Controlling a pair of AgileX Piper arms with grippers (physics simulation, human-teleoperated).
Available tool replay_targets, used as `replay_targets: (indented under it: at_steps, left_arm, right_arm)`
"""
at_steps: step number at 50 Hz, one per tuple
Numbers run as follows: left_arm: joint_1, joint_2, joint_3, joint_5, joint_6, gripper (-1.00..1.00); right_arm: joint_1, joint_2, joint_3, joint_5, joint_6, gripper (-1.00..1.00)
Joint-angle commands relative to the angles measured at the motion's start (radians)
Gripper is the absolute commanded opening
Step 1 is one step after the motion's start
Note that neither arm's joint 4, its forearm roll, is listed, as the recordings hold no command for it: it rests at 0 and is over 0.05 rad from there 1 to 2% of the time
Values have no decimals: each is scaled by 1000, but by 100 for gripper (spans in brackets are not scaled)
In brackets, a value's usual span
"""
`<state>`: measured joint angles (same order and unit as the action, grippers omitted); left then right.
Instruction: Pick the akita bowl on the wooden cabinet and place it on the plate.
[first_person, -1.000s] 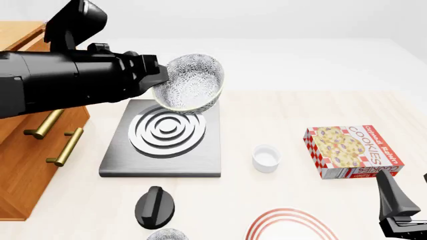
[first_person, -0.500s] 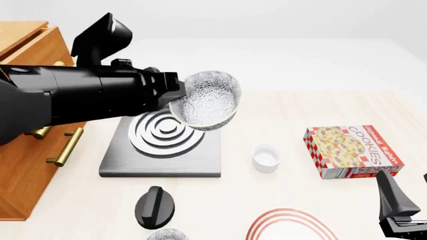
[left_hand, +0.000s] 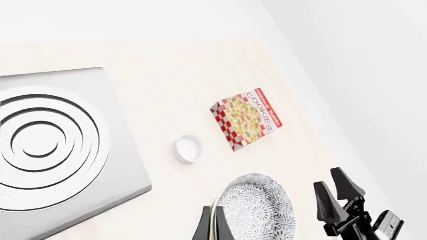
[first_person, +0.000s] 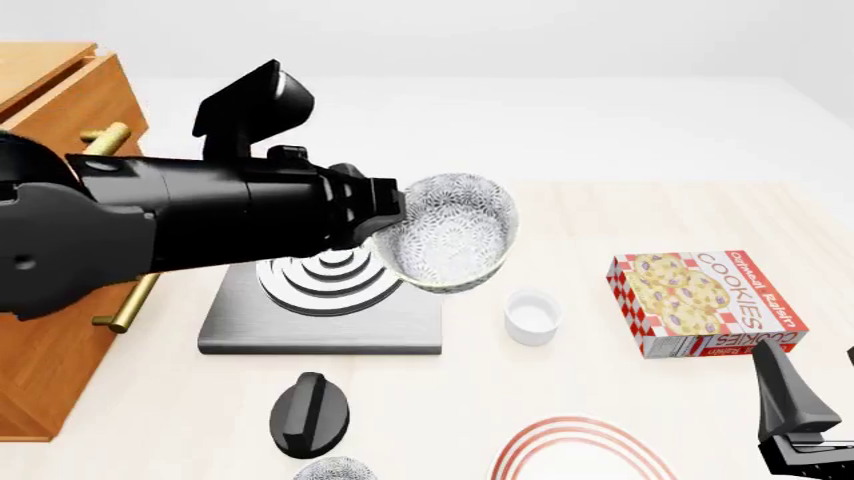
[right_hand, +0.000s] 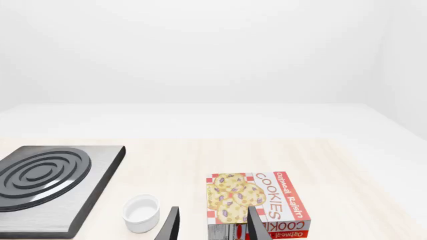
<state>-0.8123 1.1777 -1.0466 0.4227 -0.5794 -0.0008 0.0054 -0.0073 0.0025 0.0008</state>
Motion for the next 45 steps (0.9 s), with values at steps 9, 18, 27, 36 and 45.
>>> replay_targets:
  at_steps: [9, 18, 27, 36, 45]
  left_arm:
    - [-62, 48, -3, -32, -10, -100]
    - [-97, 75, -6, -44, -18, -100]
    - [-116, 89, -3, -52, -27, -100]
    - [-126, 103, 8, -67, -39, -100]
    - [-132, 124, 25, -91, -51, -100]
  right_arm:
    - [0, 0, 0, 0, 0, 100]
    - [0, 0, 0, 0, 0, 100]
    - [0, 0, 0, 0, 0, 100]
    - [0, 0, 0, 0, 0, 100]
    - [0, 0, 0, 0, 0, 100]
